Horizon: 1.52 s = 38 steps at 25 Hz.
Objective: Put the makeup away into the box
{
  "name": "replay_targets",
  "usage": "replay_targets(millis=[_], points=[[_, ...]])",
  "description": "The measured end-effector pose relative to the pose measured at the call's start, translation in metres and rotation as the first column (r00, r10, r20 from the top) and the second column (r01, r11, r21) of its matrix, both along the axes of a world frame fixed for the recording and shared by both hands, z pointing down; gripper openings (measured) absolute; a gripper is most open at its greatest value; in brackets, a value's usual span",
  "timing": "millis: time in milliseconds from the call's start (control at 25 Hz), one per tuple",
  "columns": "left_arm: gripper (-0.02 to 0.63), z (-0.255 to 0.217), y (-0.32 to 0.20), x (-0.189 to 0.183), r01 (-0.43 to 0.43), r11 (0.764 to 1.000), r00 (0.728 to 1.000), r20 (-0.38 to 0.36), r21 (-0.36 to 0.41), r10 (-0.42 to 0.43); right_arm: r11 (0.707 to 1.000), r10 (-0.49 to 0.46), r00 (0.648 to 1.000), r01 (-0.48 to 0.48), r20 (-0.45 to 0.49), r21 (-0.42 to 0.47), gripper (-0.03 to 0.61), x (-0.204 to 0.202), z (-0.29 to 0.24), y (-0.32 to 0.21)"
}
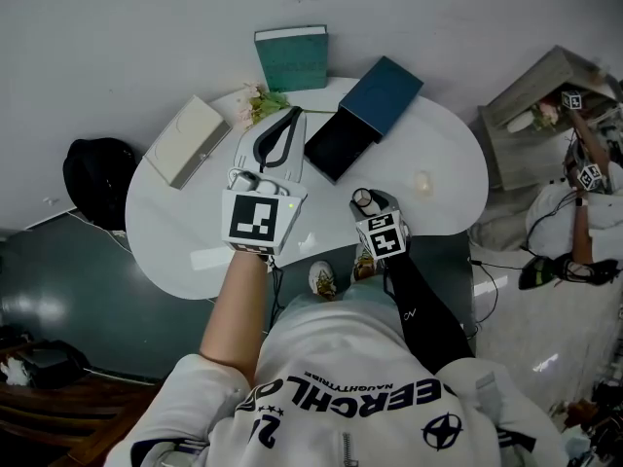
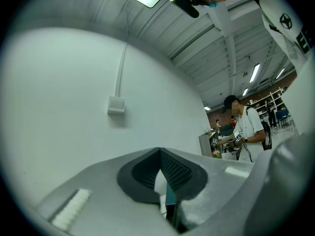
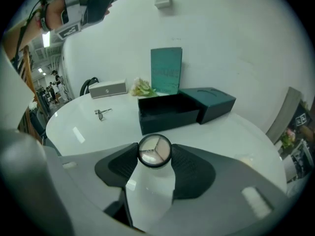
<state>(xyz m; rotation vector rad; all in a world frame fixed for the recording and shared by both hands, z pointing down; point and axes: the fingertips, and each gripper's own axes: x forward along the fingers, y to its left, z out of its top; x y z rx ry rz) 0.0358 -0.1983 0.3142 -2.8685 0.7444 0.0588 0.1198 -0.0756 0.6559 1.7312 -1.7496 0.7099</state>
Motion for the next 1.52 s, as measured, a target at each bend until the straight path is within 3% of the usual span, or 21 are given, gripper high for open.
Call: replay_targets(millis=[280, 520, 960, 1280, 1520], points=[[0.008, -0.008, -0.001, 0.002, 0.0, 1.0, 1.0, -0.019, 0.004, 0.001, 0.967, 0.059, 0.997, -0.045, -0.052, 0.249, 0.245, 0.029, -0.11, -0.038], [0.008, -0.014, -0.002, 0.004, 0.007, 1.0, 1.0, -0.021, 0.015, -0.007, 0.899, 0.098, 0.992, -0.055, -0.079, 0.434, 0.245, 0.044, -0.203, -0.047], [0.008, -0.019, -0.007, 0.001, 0.048, 0.998, 0.999, -0.024, 0.029, -0.047, 0.77, 0.138, 0.986, -0.045, -0.096, 0.637, 0.245, 0.052, -0.313, -0.037], [0.006, -0.021, -0.009, -0.004, 0.084, 0.996, 0.996, -0.037, 0.024, -0.083, 0.778, 0.095, 0.991, -0.017, -0.092, 0.628, 0.245, 0.046, -0.311, -0.043], [0.006, -0.022, -0.018, -0.023, 0.178, 0.983, 0.984, -0.011, 0.042, -0.178, 0.766, -0.012, 0.997, 0.06, -0.079, 0.64, 0.245, 0.027, -0.317, -0.073]])
